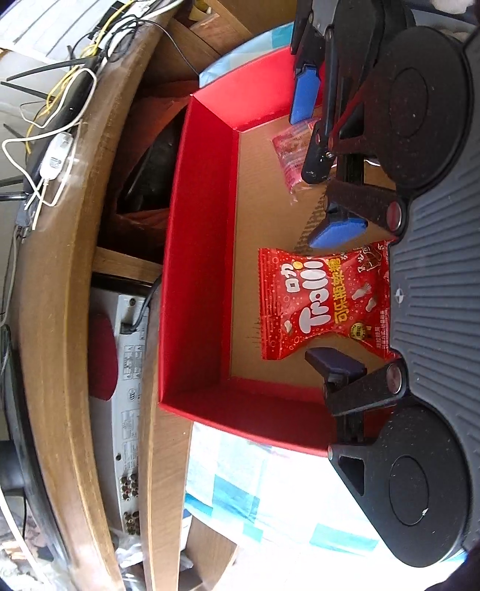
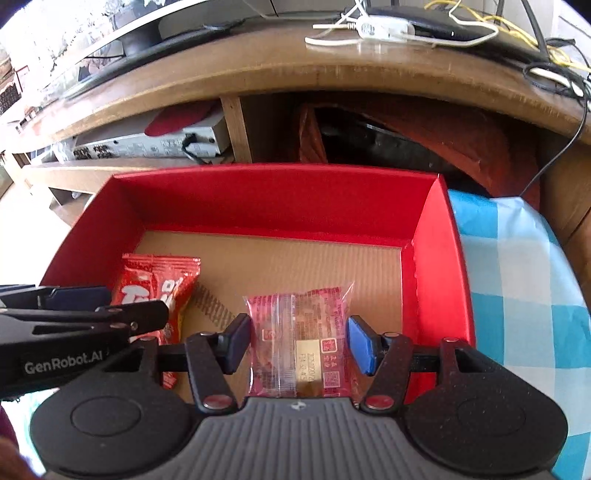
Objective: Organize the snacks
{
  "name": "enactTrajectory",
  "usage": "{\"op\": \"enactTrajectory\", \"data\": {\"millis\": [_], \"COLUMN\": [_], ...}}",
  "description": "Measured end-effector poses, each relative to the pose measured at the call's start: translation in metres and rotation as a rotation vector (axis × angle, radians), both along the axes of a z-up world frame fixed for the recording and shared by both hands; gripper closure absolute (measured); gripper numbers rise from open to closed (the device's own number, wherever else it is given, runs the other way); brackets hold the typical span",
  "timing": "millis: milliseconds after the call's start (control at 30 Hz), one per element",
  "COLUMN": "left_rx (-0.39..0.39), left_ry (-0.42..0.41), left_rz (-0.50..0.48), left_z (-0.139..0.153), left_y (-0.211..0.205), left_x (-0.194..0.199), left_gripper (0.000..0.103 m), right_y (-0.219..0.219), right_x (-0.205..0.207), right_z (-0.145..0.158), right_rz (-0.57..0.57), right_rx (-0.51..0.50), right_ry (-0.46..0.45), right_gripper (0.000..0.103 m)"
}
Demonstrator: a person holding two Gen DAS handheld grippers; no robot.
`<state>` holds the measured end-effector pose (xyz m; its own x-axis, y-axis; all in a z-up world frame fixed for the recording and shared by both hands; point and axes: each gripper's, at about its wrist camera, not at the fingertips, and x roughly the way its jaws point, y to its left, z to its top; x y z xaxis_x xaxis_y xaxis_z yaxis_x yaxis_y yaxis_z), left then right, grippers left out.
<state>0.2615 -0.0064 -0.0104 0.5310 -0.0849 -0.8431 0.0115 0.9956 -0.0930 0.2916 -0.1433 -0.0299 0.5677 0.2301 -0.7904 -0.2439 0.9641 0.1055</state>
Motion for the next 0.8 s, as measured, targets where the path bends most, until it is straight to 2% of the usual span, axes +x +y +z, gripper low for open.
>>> {"op": "enactTrajectory", "data": {"millis": [400,800], "left_rx": [-0.025,-0.03], "left_ry": [-0.039,-0.038], "left_rz": [-0.01,-0.083], "left_z": [0.036,0.052], "left_y": [0.001,0.001], "left_x": [-0.025,-0.083], "left_gripper": [0.028,0.019], "right_y": [-0.005,-0.019], "right_x": [-0.028,-0.093], "right_z": [0.038,0.054], "right_rz": [-0.018,0.001], "right_rx": [0.014,0.013], "right_ry": [-0.047,-0.031], "right_gripper": [0.033,0.03]}}
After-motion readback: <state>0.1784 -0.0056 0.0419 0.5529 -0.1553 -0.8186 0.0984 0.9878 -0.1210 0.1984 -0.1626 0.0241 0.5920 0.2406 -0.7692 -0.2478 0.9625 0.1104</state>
